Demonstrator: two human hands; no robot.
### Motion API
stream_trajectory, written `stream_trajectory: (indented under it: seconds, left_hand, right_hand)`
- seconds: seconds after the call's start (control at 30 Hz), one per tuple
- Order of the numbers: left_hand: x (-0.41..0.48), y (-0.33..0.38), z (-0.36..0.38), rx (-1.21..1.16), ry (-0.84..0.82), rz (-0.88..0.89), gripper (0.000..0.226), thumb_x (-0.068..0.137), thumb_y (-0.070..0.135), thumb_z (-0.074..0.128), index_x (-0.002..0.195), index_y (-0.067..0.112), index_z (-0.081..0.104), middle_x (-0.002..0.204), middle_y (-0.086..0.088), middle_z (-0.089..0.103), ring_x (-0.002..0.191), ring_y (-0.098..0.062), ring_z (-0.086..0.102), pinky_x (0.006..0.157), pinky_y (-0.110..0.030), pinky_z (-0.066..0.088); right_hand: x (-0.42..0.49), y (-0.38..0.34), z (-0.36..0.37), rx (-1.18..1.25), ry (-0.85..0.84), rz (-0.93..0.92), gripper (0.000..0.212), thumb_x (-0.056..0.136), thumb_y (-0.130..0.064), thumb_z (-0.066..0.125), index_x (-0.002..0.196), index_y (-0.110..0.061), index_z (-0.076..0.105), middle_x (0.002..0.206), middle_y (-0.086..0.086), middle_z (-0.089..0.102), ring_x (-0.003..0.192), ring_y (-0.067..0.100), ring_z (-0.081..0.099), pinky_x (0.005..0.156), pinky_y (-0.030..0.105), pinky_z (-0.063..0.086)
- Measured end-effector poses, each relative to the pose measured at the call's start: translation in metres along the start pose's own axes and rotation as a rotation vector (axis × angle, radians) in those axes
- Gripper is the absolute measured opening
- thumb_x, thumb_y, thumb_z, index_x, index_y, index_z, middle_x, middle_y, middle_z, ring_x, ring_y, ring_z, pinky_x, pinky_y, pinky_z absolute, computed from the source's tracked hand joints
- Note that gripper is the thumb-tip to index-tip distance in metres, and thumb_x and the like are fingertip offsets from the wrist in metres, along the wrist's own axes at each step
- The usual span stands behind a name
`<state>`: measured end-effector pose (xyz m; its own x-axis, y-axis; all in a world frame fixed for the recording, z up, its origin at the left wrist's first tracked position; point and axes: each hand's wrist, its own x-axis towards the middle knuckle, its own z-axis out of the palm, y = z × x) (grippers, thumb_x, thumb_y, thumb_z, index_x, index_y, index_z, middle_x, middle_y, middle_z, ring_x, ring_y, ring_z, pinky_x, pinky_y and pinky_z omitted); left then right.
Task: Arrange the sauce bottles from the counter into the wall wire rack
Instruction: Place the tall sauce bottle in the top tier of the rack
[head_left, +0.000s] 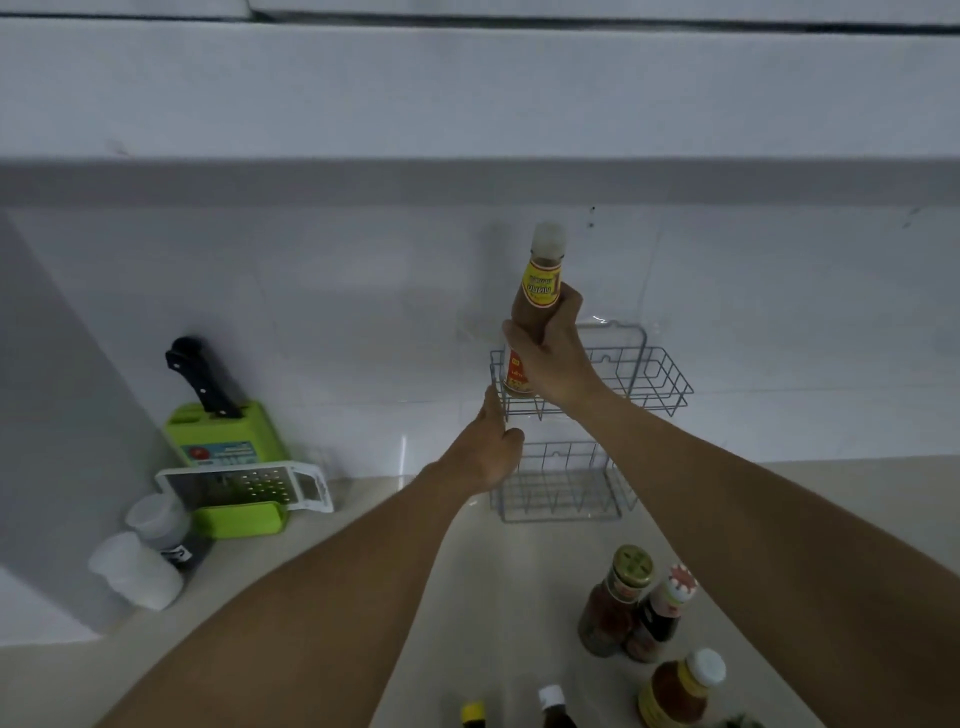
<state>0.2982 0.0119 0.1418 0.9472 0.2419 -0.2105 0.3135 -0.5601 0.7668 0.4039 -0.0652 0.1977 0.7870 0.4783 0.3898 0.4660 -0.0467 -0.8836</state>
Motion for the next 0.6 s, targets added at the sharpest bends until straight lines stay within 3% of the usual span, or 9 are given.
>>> stream_trajectory:
  seconds: [0.1,0.23,0.37,0.5,0.6]
  left_hand:
    - [0.001,-0.004,0.0,-0.022,0.01,0.01,0.072,0.101,0.021,0.034,0.157,0.022,-0.013,0.159,-0.015,0.031,0.123,-0.03,0.054,0.089,-0.027,0.041]
    - [-0.002,0.005,-0.003,-0.053,0.001,0.044,0.07,0.103,0.015,0.035,0.157,0.027,-0.007,0.162,-0.007,0.024,0.137,-0.024,0.04,0.097,-0.02,0.028]
    - [0.003,0.014,-0.012,-0.1,0.013,0.06,0.07,0.102,0.015,0.035,0.157,0.031,-0.006,0.158,-0.012,0.033,0.122,-0.021,0.05,0.091,-0.023,0.034]
    - [-0.008,0.006,-0.012,-0.082,0.016,0.059,0.07,0.102,0.014,0.035,0.157,0.031,-0.005,0.16,-0.011,0.03,0.134,-0.029,0.044,0.097,-0.028,0.035]
    - [-0.048,-0.047,0.028,-0.093,-0.077,-0.053,0.071,0.102,0.013,0.035,0.157,0.031,-0.006,0.162,-0.009,0.025,0.139,-0.031,0.04,0.106,-0.031,0.033]
  right_hand:
    - [-0.003,0.012,0.006,-0.018,-0.036,0.041,0.061,0.094,-0.012,0.06,0.136,-0.007,0.016,0.124,0.017,0.048,0.115,0.029,0.055,0.093,0.032,0.05]
    - [-0.002,0.016,-0.002,-0.031,-0.108,0.152,0.068,0.091,-0.012,0.062,0.139,-0.013,0.014,0.127,0.014,0.047,0.115,0.027,0.055,0.095,0.039,0.051]
    - [0.001,0.006,-0.018,-0.097,-0.253,0.186,0.08,0.089,-0.003,0.063,0.146,-0.015,0.007,0.123,0.008,0.049,0.108,0.022,0.057,0.087,0.03,0.05]
    - [-0.018,0.005,-0.016,-0.123,-0.215,0.123,0.084,0.089,-0.007,0.068,0.148,-0.016,0.01,0.124,0.0,0.046,0.109,0.021,0.056,0.096,0.036,0.049]
    - [-0.082,0.039,0.016,-0.068,-0.321,0.251,0.084,0.089,-0.007,0.068,0.149,-0.016,0.01,0.124,-0.001,0.045,0.109,0.02,0.054,0.096,0.033,0.048]
